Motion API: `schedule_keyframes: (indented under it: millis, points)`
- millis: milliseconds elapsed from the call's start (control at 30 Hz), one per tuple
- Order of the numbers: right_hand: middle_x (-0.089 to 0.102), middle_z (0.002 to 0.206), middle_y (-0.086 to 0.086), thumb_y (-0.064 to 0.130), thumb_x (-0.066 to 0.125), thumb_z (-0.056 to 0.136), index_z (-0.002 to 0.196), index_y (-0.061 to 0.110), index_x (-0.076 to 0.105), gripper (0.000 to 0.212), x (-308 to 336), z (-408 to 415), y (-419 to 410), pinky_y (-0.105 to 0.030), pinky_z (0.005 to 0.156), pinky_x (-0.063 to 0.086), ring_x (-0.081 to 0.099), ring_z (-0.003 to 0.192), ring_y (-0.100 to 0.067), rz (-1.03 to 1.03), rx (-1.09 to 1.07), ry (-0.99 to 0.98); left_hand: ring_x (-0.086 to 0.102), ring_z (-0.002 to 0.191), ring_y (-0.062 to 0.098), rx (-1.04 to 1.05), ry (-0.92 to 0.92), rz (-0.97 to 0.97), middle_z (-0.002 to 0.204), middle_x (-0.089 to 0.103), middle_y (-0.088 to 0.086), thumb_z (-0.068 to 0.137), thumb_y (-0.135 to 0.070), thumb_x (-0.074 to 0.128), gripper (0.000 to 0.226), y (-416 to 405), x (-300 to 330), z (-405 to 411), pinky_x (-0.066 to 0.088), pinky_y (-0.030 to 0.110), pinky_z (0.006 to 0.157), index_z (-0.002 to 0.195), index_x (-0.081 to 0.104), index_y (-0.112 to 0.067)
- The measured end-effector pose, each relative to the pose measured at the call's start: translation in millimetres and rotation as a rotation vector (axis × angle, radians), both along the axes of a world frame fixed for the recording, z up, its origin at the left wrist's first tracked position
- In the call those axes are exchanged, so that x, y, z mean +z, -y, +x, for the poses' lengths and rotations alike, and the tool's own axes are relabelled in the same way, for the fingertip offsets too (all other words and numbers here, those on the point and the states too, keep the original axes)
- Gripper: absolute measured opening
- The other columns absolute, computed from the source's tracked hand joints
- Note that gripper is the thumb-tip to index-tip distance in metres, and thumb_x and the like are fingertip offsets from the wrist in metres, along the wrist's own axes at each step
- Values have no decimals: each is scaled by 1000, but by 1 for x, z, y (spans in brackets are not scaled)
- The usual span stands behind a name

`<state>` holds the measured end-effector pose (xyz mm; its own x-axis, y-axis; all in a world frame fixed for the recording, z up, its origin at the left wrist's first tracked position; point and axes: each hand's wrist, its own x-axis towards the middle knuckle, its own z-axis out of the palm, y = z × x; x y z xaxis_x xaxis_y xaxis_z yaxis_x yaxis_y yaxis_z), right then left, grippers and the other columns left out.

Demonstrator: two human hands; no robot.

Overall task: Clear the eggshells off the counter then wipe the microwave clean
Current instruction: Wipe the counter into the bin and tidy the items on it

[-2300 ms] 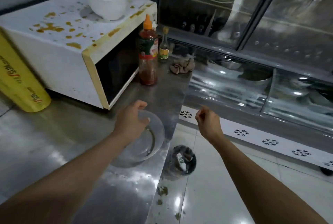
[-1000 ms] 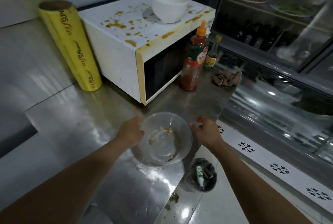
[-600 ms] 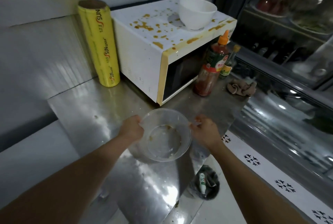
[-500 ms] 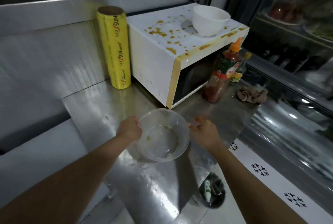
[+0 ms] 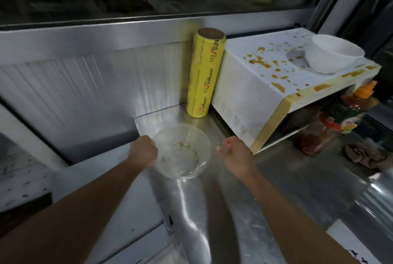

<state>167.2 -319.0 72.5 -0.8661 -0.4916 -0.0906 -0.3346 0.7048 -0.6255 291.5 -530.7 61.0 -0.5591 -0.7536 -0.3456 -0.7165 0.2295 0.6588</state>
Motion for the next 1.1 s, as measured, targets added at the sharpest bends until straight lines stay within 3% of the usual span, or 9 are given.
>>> schedule_keyframes:
  millis: [267, 367, 467, 567, 667, 767, 867, 1000, 1100]
  points:
    - [60, 114, -12, 28, 61, 88, 111, 4, 56, 34, -9, -1, 36, -19, 77, 34, 57, 102, -24, -8, 30, -9, 64, 96, 38, 29, 71, -41, 102, 66, 22, 84, 3, 47, 23, 29, -17, 11, 55, 44, 83, 101, 64, 4]
    - [61, 113, -12, 28, 62, 88, 113, 4, 55, 35, -11, -2, 37, -21, 78, 37, 59, 100, -23, -18, 29, 9, 62, 98, 38, 50, 68, -13, 109, 63, 21, 85, -1, 48, 27, 28, -20, 12, 55, 45, 83, 110, 58, 0]
    - [59, 115, -11, 26, 63, 87, 115, 4, 54, 36, -11, -1, 35, -19, 75, 36, 56, 87, -16, -27, 32, 19, 56, 107, 37, 45, 57, 58, 121, 55, 20, 86, -11, 56, 45, 21, -16, 13, 51, 40, 81, 128, 41, -4]
    - [57, 116, -11, 24, 64, 86, 116, 5, 53, 37, -8, 1, 28, -18, 71, 34, 52, 79, -13, -43, 17, 24, 44, 124, 37, -32, 38, -16, 135, 45, 18, 83, -19, 64, 66, 13, -8, 10, 44, 45, 98, 139, 29, -7]
    - [56, 113, -11, 22, 66, 84, 115, 5, 54, 37, -2, 4, 15, -13, 62, 27, 48, 77, -13, -68, -5, -5, 32, 133, 33, -144, 26, -164, 143, 37, 13, 84, -27, 64, 72, -4, 7, 3, 35, 45, 107, 143, 27, -12]
    - [54, 114, -8, 24, 66, 83, 116, 8, 52, 39, 10, 5, -2, -14, 68, 31, 50, 83, -14, -85, -53, 13, 31, 133, 29, -254, 10, -226, 143, 38, 8, 85, -30, 63, 69, -30, 24, -9, 35, 44, 106, 142, 28, -16]
    - [53, 119, -8, 25, 66, 83, 119, 10, 50, 43, 25, 6, -23, -26, 79, 43, 56, 98, -20, -116, -126, 41, 33, 131, 29, -342, -13, -193, 141, 39, 8, 86, -28, 62, 66, -57, 39, -23, 36, 44, 104, 141, 27, -17]
    - [55, 117, -8, 29, 65, 84, 121, 11, 48, 45, 46, 5, -58, -16, 69, 34, 57, 103, -20, -90, -190, -19, 45, 124, 33, -447, -74, -114, 140, 41, 11, 84, -24, 61, 70, -87, 51, -41, 44, 46, 98, 144, 26, -17]
    - [58, 116, -9, 26, 65, 83, 122, 9, 48, 46, 61, 3, -86, -20, 73, 34, 57, 105, -24, -55, -255, -70, 42, 128, 29, -540, -92, -127, 144, 40, 9, 85, -27, 62, 68, -109, 57, -57, 40, 41, 103, 143, 27, -18]
